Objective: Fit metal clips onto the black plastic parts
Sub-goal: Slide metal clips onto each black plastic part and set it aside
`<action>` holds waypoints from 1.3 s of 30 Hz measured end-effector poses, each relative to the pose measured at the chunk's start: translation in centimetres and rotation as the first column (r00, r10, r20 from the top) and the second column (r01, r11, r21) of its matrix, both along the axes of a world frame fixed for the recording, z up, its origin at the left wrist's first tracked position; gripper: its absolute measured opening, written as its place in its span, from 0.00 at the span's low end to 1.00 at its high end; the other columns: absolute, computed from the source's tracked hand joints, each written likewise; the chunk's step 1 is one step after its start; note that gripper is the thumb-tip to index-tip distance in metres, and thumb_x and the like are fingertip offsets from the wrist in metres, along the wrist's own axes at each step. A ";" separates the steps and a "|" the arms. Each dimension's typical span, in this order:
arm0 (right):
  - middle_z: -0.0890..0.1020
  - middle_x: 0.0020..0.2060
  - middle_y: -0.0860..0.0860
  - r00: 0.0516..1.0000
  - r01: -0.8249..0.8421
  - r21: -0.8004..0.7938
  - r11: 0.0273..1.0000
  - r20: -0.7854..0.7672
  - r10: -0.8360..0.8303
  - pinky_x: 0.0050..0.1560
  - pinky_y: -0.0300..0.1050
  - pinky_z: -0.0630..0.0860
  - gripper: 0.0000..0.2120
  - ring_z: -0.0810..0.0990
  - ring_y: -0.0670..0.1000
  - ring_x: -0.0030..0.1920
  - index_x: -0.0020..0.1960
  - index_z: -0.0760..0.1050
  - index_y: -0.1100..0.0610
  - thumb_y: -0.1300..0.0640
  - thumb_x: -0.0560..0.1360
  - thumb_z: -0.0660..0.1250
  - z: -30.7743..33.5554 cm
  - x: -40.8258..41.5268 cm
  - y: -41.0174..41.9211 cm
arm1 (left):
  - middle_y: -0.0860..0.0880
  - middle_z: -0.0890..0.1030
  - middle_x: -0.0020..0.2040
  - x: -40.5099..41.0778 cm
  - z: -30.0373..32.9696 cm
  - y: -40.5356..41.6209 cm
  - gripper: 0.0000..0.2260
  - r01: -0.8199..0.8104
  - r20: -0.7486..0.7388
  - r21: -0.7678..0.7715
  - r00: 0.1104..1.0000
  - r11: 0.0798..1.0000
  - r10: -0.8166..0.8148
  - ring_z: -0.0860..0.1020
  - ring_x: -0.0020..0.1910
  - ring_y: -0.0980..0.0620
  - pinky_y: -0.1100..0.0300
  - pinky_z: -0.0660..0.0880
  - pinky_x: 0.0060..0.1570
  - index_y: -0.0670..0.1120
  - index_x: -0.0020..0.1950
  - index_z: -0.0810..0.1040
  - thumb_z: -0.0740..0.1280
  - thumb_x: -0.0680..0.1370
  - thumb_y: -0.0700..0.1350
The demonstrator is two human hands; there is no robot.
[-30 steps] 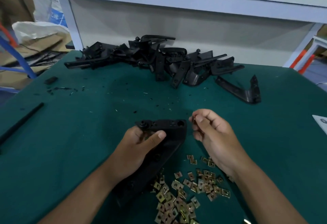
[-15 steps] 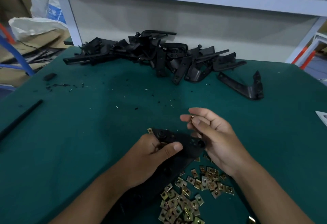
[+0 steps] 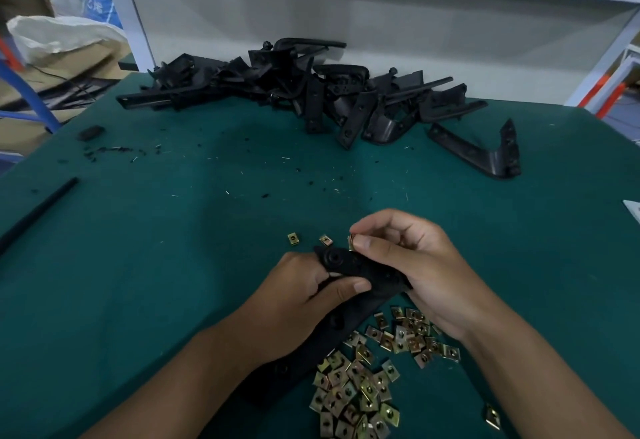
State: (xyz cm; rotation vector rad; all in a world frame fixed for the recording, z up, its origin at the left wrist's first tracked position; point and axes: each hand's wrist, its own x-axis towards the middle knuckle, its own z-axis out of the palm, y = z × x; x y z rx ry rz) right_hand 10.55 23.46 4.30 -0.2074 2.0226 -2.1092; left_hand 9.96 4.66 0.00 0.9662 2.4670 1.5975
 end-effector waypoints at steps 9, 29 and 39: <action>0.83 0.36 0.43 0.999 -0.018 -0.012 1.000 -0.030 0.018 0.39 0.32 0.75 0.03 0.81 0.41 0.38 0.45 0.84 0.50 0.52 0.72 0.74 0.0 -0.1 0.2 | 0.46 0.68 0.30 0.0 0.2 -0.1 0.22 0.024 0.024 0.037 0.999 0.999 -0.025 0.67 0.29 0.51 0.58 0.63 0.31 0.44 0.34 0.70 0.62 0.79 0.59; 0.86 0.42 0.47 0.994 0.041 0.072 0.997 -0.102 -0.034 0.45 0.34 0.78 0.07 0.84 0.44 0.44 0.47 0.86 0.49 0.48 0.72 0.72 -0.2 0.1 0.0 | 0.60 0.82 0.41 -0.5 0.2 -0.1 0.07 -0.008 0.129 0.049 0.992 0.999 0.002 0.80 0.41 0.62 0.66 0.74 0.41 0.58 0.46 0.80 0.66 0.78 0.58; 0.84 0.49 0.44 0.981 0.019 0.115 0.993 -0.192 0.004 0.51 0.34 0.75 0.10 0.82 0.44 0.52 0.46 0.87 0.52 0.46 0.71 0.72 -0.6 0.0 0.1 | 0.54 0.80 0.43 -0.5 0.2 -0.4 0.09 -0.016 0.187 0.147 0.982 0.989 -0.012 0.80 0.46 0.50 0.50 0.76 0.46 0.54 0.51 0.78 0.68 0.77 0.57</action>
